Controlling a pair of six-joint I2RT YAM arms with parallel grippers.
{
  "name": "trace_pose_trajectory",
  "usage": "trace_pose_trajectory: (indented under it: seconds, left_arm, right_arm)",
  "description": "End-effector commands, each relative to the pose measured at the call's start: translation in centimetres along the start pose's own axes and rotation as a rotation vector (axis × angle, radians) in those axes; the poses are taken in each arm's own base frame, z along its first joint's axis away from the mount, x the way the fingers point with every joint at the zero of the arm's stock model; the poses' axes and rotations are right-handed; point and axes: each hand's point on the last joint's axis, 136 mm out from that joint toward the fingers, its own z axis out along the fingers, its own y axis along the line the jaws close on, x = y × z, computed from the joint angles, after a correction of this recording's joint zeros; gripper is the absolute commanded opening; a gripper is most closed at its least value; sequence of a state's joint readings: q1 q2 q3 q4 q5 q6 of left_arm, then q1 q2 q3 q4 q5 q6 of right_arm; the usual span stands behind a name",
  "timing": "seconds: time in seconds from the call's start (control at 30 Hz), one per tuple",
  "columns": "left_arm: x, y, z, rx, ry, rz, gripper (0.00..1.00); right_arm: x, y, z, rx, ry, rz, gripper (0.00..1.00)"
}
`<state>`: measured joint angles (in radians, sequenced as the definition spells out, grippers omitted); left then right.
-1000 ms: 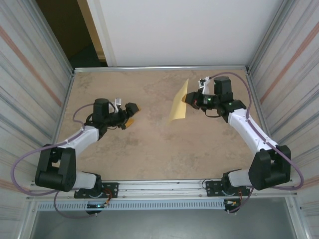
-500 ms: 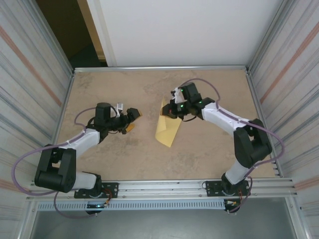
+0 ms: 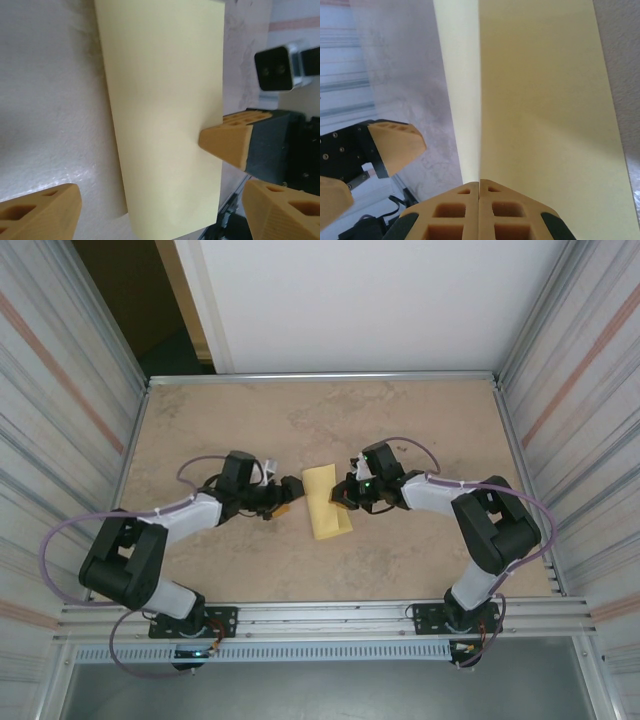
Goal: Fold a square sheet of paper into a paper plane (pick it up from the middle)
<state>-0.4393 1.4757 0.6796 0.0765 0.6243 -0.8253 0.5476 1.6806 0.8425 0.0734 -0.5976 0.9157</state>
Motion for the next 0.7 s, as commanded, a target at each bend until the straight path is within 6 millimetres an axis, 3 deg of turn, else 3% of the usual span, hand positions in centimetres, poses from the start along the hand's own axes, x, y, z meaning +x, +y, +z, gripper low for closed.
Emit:
trace_pose_trajectory:
  seconds: [0.0,0.27,0.67]
  left_arm:
    - [0.1,-0.4,0.8,-0.055,0.024,0.069,0.8]
    - [0.3,0.3,2.7,-0.148,0.043,0.05,0.66]
    - [-1.7,0.6,5.2,-0.215,0.037,0.072,0.59]
  right_arm:
    - [-1.1,0.2,0.0,-0.007,-0.024,-0.005,0.0]
    - [-2.5,-0.4,0.4,0.022,0.011,-0.026,0.0]
    - [-3.1,-1.4,2.0,0.027,0.049,-0.004,0.0]
